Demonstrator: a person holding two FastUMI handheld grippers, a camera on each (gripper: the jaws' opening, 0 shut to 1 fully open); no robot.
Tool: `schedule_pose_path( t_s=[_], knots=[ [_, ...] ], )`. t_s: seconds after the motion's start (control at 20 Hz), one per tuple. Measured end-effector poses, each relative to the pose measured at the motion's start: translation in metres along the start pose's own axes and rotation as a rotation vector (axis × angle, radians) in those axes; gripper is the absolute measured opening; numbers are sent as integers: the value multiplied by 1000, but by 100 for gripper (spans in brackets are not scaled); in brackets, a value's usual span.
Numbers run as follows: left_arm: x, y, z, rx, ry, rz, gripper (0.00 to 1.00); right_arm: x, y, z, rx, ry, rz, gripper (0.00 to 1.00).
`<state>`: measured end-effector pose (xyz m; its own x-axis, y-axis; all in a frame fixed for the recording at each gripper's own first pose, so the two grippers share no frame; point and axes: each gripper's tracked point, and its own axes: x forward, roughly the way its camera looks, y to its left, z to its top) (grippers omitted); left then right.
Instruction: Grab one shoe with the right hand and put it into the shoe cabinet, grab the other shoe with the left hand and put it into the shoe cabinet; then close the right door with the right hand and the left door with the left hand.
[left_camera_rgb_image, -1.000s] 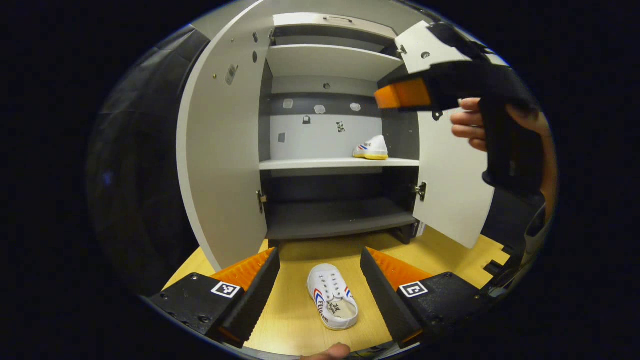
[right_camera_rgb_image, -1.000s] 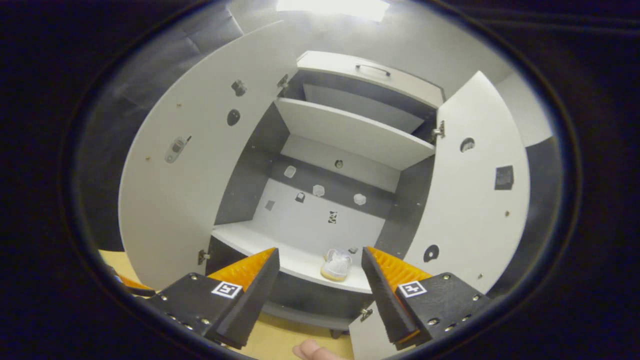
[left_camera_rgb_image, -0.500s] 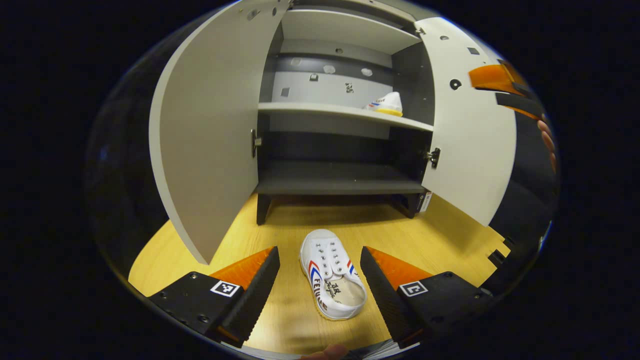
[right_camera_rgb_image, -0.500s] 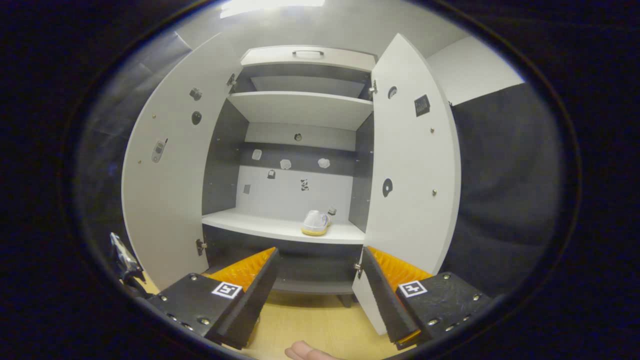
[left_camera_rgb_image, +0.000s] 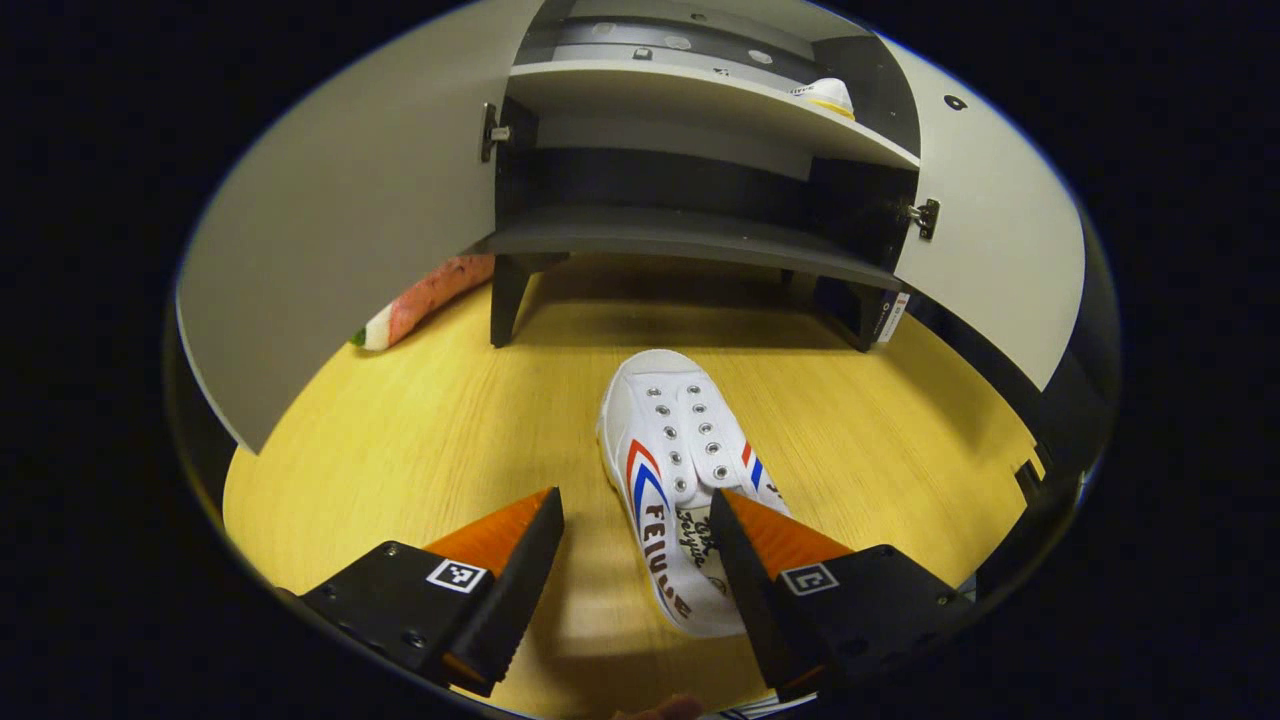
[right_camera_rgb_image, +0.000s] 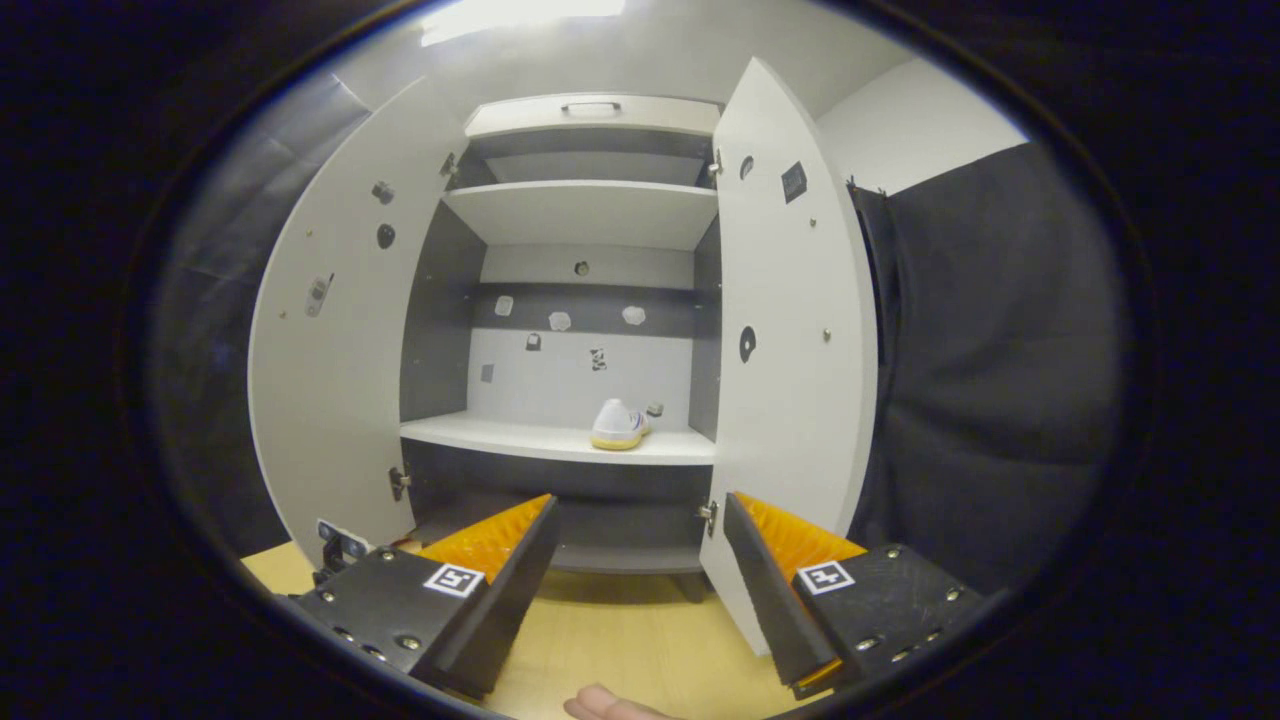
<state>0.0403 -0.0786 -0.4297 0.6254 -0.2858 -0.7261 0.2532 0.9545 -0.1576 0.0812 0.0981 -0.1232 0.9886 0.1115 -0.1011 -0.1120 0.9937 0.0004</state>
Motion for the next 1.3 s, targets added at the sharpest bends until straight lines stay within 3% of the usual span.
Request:
schedule_pose_path(
  t_s=[0.1,0.15,0.25,0.35,0.4,0.45,0.5,0.65,0.95,1.3],
  knots=[
    [8,-3,-7,-22,41,-25,82,4,1,-8,-23,9,3,98],
    [12,-1,-9,-40,53,-27,84,6,1,-13,-36,16,2,98],
    [16,-6,-6,-71,52,-62,78,6,1,-19,-54,21,1,98],
    [17,-9,-6,-81,46,-62,55,6,-1,-25,-55,31,-1,98],
    [18,-5,-6,-61,43,-54,48,7,-4,-30,-51,41,-6,99],
    [18,-1,-8,-52,42,-52,48,7,-7,-33,-46,49,-11,98],
    [18,3,-4,-60,23,-51,35,7,-11,-36,-42,55,-18,99],
    [15,4,-7,-42,30,-54,16,1,-21,-39,-32,61,-33,98],
    [-11,3,10,-70,-16,-22,8,-11,-35,-38,-23,57,-42,98],
    [-67,0,103,-140,-217,-3,8,-18,-43,-39,3,66,-45,98]
  ],
)
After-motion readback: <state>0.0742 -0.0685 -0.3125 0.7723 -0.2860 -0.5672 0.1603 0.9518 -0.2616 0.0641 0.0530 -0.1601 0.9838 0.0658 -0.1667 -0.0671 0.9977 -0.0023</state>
